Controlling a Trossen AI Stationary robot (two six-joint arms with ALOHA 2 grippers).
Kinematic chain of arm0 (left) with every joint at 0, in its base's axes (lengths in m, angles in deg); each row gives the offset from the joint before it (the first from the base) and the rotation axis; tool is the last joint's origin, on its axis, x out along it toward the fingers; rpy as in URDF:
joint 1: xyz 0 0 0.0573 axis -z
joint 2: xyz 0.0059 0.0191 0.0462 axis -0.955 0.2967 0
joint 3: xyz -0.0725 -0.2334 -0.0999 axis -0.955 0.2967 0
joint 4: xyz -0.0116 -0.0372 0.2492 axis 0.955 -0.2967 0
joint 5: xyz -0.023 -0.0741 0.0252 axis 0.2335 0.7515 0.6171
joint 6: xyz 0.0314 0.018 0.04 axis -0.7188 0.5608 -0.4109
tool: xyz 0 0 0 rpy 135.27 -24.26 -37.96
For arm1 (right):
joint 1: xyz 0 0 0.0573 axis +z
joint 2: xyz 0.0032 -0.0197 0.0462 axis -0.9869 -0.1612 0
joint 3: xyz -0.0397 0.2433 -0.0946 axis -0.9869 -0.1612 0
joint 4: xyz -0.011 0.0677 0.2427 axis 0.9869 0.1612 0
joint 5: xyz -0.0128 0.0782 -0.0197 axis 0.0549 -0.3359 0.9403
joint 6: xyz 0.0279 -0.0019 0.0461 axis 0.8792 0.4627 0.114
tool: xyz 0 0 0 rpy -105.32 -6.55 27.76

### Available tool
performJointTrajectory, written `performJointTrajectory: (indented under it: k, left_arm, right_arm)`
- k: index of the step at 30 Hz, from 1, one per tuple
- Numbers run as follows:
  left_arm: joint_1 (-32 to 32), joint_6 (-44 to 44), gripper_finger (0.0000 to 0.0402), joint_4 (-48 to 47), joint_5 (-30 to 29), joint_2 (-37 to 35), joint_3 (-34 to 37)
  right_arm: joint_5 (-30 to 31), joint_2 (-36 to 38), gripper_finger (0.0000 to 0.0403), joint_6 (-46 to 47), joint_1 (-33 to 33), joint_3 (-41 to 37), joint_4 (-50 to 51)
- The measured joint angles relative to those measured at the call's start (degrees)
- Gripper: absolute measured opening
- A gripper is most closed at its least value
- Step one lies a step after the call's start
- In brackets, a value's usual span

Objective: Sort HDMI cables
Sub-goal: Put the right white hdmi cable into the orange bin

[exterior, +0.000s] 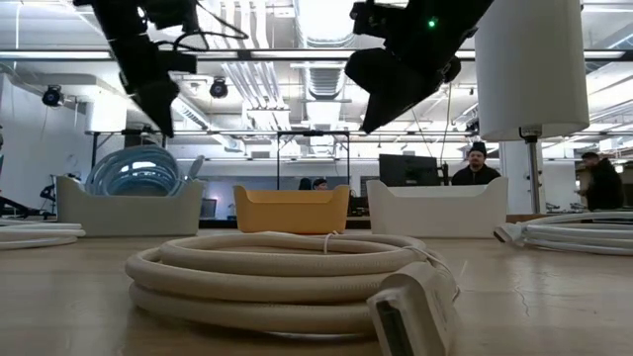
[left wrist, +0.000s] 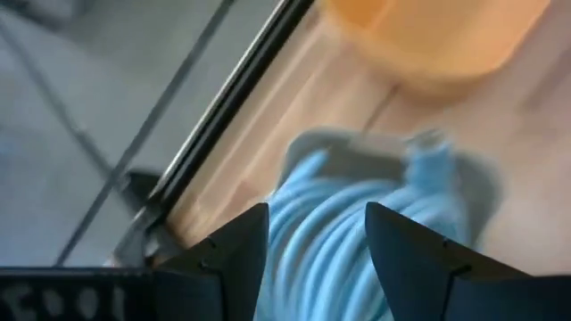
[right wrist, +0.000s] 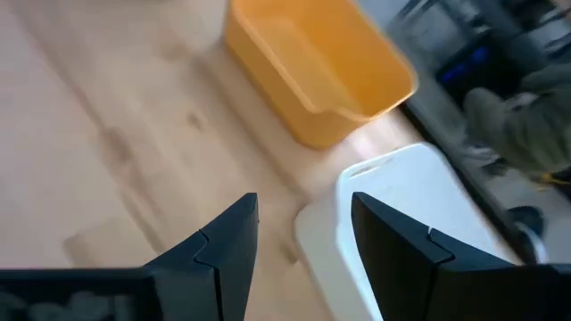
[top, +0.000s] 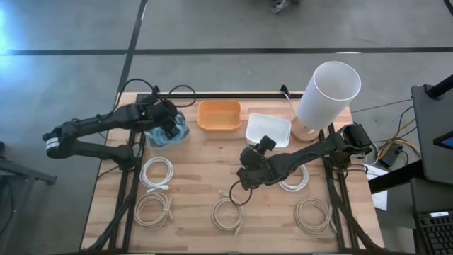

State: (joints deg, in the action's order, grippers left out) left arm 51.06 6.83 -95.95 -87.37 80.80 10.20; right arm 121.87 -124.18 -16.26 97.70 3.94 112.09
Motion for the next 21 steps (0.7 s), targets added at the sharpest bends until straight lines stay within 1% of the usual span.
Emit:
performJointTrajectory:
  k: [3, 9, 12, 17, 19, 21]
  left_arm:
    - [0.4, -1.1, 0.0202, 4.8, 6.0, -0.1, 0.0]
    - [1.2, -0.7, 0.0202, 15.2, 25.2, -0.3, 1.5]
    - [1.6, -0.3, 0.0202, 20.2, 32.1, -0.3, 3.3]
    - [2.7, 1.4, 0.0202, 28.6, 38.4, -0.3, 7.1]
    - [3.0, 1.7, 0.0202, 31.6, 39.6, -0.3, 8.8]
    - [3.2, 1.8, 0.0202, 34.5, 39.9, -0.3, 10.7]
  right_arm:
    - [-2.5, 0.0, 0.0177, -0.5, 0.0, 0.0, 0.5]
    - [-7.9, 0.8, 0.0169, -0.8, 0.4, 0.0, 3.6]
    - [-9.2, 1.8, 0.0162, 1.2, 0.7, 0.0, 8.4]
    - [-13.6, 4.5, 0.0148, 13.3, 0.8, -0.8, 19.9]
    - [-16.9, 5.5, 0.0144, 17.9, 1.2, -2.1, 21.6]
    - [-21.1, 6.4, 0.0140, 22.4, 1.6, -4.0, 21.2]
